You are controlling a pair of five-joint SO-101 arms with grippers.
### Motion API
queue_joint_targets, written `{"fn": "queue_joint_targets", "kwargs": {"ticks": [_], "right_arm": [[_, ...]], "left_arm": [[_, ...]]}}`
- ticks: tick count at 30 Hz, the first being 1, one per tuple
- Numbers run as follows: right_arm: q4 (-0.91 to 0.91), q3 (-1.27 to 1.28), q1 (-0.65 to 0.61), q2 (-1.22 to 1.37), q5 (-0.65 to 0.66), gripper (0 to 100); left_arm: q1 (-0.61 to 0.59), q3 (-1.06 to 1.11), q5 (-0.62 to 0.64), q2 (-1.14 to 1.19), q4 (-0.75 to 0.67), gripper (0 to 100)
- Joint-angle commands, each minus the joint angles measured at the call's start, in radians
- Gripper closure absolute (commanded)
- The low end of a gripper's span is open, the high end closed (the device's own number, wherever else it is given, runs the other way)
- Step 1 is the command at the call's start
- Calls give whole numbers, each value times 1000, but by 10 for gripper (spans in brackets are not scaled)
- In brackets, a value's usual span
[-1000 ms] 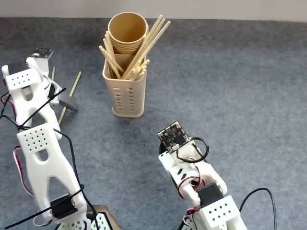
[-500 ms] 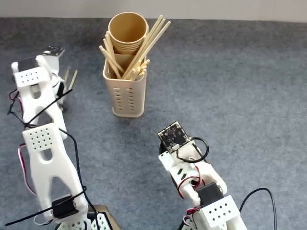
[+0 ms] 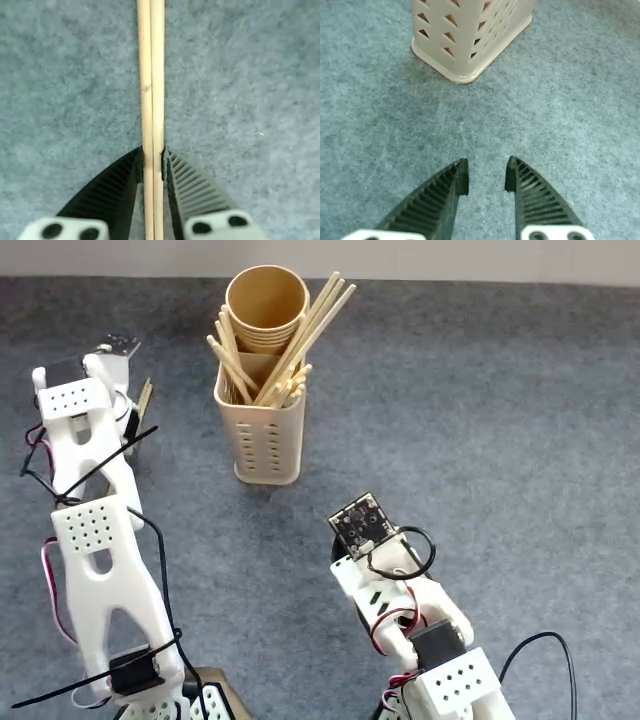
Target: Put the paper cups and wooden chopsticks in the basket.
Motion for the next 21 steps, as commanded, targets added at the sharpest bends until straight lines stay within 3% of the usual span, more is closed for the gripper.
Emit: {"fn": "queue_joint_targets", "kwargs": {"ticks": [1, 11, 21], "right_arm": [[-12, -4, -5, -5, 9, 860], [-12, -4, -5, -5, 46, 860], [-12, -4, -2, -5, 49, 860]], "left_arm": [[1, -143, 34, -81, -3, 997], [90, -432, 259, -495, 26, 997], [521, -341, 347, -1185, 29, 997]]}}
